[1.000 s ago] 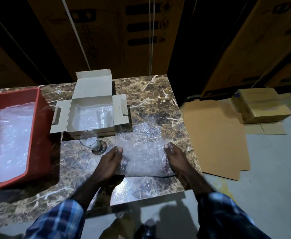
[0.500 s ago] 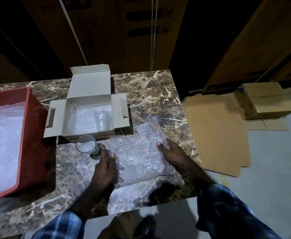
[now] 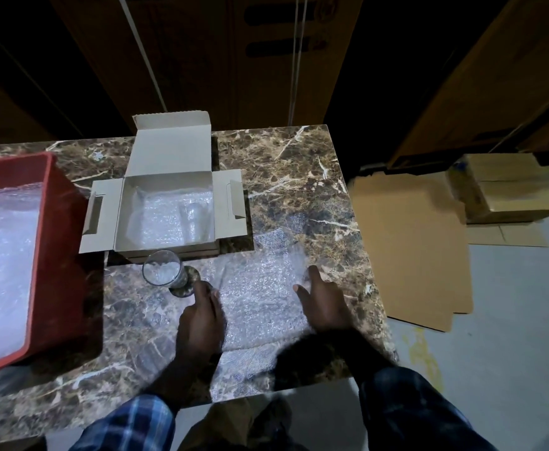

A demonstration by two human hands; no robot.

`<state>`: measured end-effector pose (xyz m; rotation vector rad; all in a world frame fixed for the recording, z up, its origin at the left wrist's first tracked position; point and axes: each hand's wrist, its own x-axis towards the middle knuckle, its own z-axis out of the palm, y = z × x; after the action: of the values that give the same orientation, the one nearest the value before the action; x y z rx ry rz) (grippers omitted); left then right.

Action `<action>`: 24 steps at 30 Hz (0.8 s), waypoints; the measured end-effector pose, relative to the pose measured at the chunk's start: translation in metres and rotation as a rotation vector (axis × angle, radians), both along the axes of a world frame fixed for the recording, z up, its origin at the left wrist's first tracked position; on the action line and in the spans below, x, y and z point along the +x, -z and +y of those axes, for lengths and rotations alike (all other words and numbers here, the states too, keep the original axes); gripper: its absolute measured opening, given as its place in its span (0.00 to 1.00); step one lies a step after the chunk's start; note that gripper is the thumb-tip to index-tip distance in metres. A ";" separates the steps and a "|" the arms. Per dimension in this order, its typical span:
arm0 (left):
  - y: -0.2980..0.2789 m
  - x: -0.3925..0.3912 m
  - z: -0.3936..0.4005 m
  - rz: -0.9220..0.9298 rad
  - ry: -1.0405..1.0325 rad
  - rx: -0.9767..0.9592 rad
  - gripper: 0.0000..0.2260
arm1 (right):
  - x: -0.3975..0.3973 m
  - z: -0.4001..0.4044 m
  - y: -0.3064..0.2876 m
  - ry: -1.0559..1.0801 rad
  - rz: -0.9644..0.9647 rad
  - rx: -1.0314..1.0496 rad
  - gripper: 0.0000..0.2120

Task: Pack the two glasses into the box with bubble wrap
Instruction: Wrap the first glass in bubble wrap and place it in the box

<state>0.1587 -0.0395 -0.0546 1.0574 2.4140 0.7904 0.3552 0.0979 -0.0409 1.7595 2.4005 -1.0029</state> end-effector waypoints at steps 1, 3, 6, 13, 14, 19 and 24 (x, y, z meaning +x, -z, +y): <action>0.000 0.003 -0.002 0.014 -0.027 0.025 0.12 | -0.002 -0.002 0.000 0.007 -0.037 0.032 0.21; -0.006 0.009 -0.005 0.022 -0.094 0.072 0.11 | -0.007 -0.009 -0.004 0.055 -0.086 0.171 0.23; -0.016 0.020 -0.011 0.229 -0.045 0.133 0.10 | -0.014 -0.023 0.000 -0.036 -0.165 0.527 0.27; 0.014 0.031 -0.004 0.381 0.467 0.128 0.23 | -0.039 -0.053 0.043 -0.398 -0.045 0.470 0.26; 0.021 0.028 -0.001 0.365 0.493 0.081 0.24 | -0.040 -0.054 0.048 -0.395 -0.054 0.441 0.26; 0.028 0.014 -0.002 0.400 0.532 -0.067 0.27 | -0.022 -0.043 0.050 -0.363 -0.107 0.441 0.32; 0.028 0.005 -0.013 0.390 0.430 -0.134 0.30 | 0.010 -0.032 0.045 -0.159 -0.189 0.422 0.37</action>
<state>0.1637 -0.0529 -0.0830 1.7223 2.3551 0.2917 0.3649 0.0664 -0.0864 1.6340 2.7120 -0.3112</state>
